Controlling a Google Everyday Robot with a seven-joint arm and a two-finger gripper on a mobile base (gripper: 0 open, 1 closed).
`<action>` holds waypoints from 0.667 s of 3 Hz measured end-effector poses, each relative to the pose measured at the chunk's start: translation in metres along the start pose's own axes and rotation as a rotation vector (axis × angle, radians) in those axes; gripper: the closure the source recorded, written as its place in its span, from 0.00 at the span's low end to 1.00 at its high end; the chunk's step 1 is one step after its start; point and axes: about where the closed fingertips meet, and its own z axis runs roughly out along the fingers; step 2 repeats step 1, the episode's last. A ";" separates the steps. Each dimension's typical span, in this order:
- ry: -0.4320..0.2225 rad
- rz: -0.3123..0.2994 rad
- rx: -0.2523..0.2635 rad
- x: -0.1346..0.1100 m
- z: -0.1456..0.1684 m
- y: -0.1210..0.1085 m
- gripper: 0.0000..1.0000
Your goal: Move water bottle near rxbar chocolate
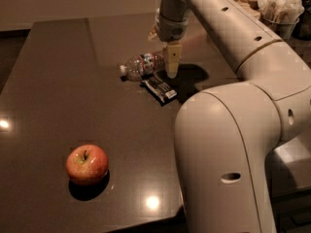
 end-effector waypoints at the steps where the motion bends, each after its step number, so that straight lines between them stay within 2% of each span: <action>1: -0.002 -0.001 0.011 -0.001 0.004 -0.004 0.00; 2: -0.002 -0.001 0.011 -0.001 0.004 -0.004 0.00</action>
Offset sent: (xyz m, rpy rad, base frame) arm 0.0000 0.0000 0.0000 0.0000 0.0000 0.0000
